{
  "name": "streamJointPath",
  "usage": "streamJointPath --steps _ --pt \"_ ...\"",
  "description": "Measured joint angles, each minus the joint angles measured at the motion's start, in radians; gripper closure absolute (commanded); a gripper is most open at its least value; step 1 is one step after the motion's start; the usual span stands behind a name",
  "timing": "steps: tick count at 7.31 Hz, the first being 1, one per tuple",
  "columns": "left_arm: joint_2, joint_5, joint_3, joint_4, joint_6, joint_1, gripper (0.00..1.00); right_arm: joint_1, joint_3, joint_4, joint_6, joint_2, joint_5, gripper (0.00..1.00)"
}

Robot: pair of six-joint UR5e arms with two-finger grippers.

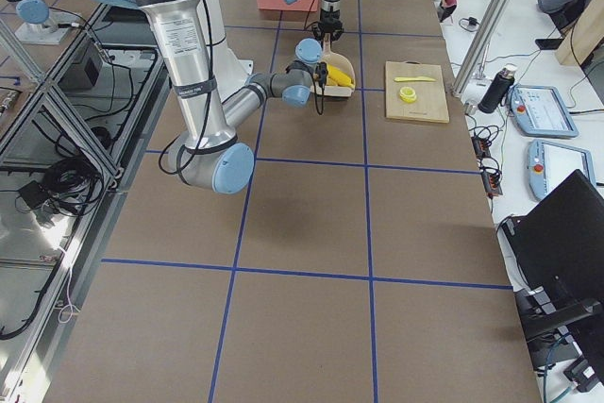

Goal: Sweep and dump trash into bin
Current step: 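Sweep the remaining ginger into the dustpan with the right gripper's brush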

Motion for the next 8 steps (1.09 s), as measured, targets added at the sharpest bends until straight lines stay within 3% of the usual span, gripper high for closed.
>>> streamJointPath --steps 4,8 --pt "0.005 0.0 -0.002 -0.02 -0.018 -0.001 1.0 -0.05 0.007 -0.083 0.04 0.089 -0.054 1.0" --pt "0.063 0.0 -0.004 -0.198 -0.122 -0.002 1.0 -0.03 0.057 -0.148 0.044 0.087 -0.046 1.0"
